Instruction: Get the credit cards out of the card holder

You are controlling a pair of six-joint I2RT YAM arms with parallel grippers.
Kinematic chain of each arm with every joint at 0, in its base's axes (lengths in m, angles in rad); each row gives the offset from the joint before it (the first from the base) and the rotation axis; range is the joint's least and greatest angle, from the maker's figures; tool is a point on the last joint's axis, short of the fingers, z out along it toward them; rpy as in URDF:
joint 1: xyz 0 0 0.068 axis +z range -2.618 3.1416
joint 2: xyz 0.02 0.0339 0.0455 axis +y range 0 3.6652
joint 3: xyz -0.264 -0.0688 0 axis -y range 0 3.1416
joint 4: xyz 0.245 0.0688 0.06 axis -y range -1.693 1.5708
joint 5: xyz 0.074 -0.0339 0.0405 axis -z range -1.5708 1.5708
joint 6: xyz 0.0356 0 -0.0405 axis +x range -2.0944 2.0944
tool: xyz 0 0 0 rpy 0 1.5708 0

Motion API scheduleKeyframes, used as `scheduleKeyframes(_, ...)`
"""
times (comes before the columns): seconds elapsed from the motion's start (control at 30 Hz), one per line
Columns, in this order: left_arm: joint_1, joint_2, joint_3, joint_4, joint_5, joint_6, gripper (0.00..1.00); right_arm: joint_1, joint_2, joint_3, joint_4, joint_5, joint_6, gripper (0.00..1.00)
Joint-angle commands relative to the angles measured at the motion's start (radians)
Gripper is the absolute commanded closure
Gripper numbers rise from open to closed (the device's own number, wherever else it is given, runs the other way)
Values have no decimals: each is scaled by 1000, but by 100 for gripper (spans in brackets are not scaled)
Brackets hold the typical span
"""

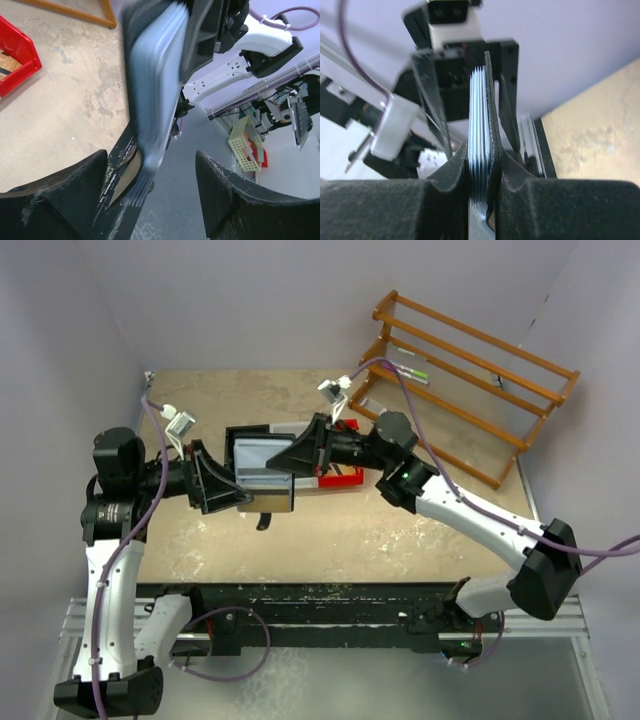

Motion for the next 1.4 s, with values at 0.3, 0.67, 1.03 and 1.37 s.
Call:
scheduleKeyframes(0.3,2,-69,-90,400,37,-402,56,20,-51,-127,488,255,241,99)
scheduleKeyframes(0.67,3,15,6,22,29,-45,84,-67,59,113,-41,-250,-54,48)
scheduleKeyframes(1.03,2,99,138,-223,14,221,75,-69,84,222,-245,-285,-178,100)
scheduleKeyframes(1.37,2,-38,-159,447,14,-408,32,-35,-69,-129,440,140,197,100)
